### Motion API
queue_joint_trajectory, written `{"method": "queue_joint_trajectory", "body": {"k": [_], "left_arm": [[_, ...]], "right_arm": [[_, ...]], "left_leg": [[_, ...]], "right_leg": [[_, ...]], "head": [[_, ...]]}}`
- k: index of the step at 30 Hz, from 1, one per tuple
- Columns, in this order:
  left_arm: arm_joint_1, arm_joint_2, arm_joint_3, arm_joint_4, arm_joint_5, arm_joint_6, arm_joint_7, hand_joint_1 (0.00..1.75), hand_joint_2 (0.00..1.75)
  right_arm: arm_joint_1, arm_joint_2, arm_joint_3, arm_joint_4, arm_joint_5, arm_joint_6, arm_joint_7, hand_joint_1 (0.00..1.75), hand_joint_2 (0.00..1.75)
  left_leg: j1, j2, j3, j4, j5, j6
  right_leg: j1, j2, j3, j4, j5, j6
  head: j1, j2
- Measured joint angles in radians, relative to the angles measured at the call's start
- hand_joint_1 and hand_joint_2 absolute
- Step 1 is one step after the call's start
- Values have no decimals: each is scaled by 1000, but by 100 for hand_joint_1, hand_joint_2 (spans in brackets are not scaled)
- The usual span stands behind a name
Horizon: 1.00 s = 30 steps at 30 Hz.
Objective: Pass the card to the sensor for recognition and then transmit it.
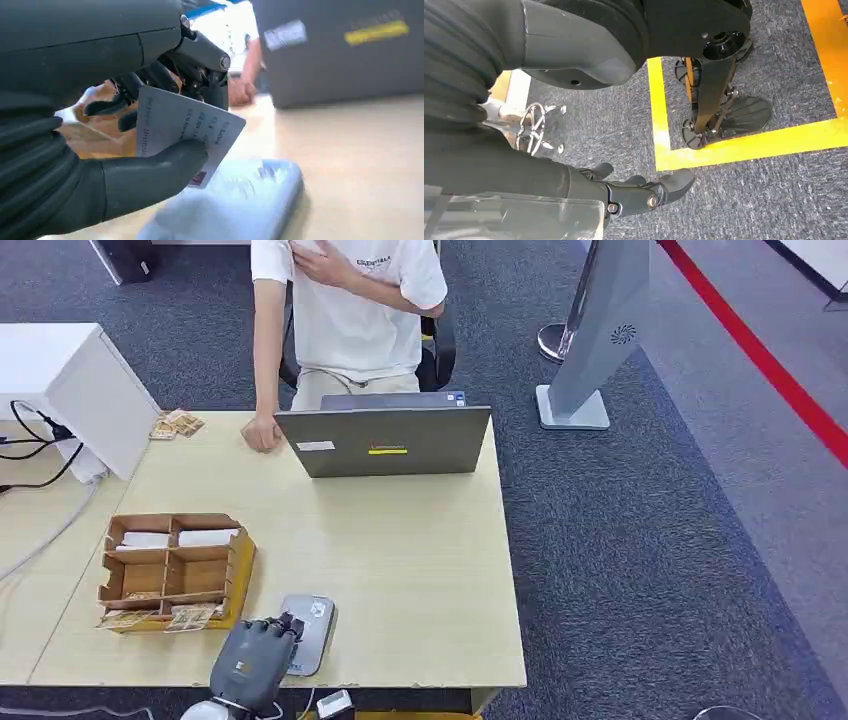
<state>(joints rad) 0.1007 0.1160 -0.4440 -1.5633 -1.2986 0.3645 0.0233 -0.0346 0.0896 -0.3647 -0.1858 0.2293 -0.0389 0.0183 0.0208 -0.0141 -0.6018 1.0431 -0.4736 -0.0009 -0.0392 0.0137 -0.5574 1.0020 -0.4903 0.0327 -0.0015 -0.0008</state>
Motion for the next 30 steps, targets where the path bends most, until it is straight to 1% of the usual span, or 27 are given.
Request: {"method": "queue_joint_trajectory", "body": {"k": [1, 2, 3, 7, 13, 16, 19, 21, 24, 27, 30], "left_arm": [[0, 0, 5, -6, -8, 55, 5, 175, 175], [0, 0, 15, -19, -14, 95, 6, 175, 175], [-1, 0, 27, -32, -20, 114, 5, 175, 175], [-3, -2, 77, -61, -22, 123, -7, 175, 175], [-3, -10, 101, -70, -28, 130, -16, 175, 175], [-8, -8, 118, -79, -27, 165, -16, 175, 175], [-39, 2, 156, -83, -2, 163, -20, 175, 175], [-75, 11, 195, -82, 21, 163, -32, 175, 175], [-147, 18, 256, -37, 38, 169, -45, 175, 175], [-226, 29, 301, 51, 37, 194, -55, 175, 175], [-293, 41, 329, 123, 23, 208, -56, 175, 175]], "right_arm": [[0, 0, -2, 0, 6, 0, -2, 0, 175], [0, 0, -2, 0, 12, 0, -2, 0, 175], [0, 0, -3, 0, 13, 0, -2, 0, 175], [0, 2, -8, 0, 22, 0, -3, 0, 175], [0, 3, -9, 0, 25, 0, -5, 0, 175], [0, 3, -9, 0, 31, 0, -6, 0, 175], [0, 3, -9, 0, 42, 2, -6, 0, 175], [0, 3, -9, 0, 52, 4, -3, 0, 175], [0, 3, -9, 0, 74, 2, 33, 0, 175], [0, 3, -9, 0, 89, 3, 41, 0, 175], [0, 3, -8, 0, 102, 5, 42, 0, 175]], "left_leg": [[0, 0, 0, 0, 0, 0], [0, 0, 0, 0, 0, 0], [0, 0, 0, 0, 0, 0], [0, 0, 0, 0, 0, 0], [0, 0, 0, 0, 0, 0], [0, 0, 0, 0, 0, 0], [0, 0, 0, 0, 0, 0], [0, 0, 0, 0, 0, 0], [0, -1, 1, 0, 2, -1], [0, -1, 0, 0, 3, -1], [0, -1, 0, 0, 3, -1]], "right_leg": [[0, 0, 0, 0, 0, 0], [0, 0, 0, 0, 0, 0], [0, 0, 0, 0, 0, 0], [0, 0, 0, 0, 0, 0], [0, 0, 0, 0, 0, 0], [0, 0, 0, 0, 0, 0], [0, -1, 0, 0, 0, 0], [0, 0, 0, 1, 0, 0], [0, -1, 0, 1, 0, 0], [0, -1, 0, 2, 1, -1], [0, 0, 0, 2, 1, -1]], "head": [[0, 0], [0, 0], [0, 0], [0, 0], [0, 0], [0, 0], [0, 0], [0, 0], [0, 0], [0, 0], [0, 0]]}}
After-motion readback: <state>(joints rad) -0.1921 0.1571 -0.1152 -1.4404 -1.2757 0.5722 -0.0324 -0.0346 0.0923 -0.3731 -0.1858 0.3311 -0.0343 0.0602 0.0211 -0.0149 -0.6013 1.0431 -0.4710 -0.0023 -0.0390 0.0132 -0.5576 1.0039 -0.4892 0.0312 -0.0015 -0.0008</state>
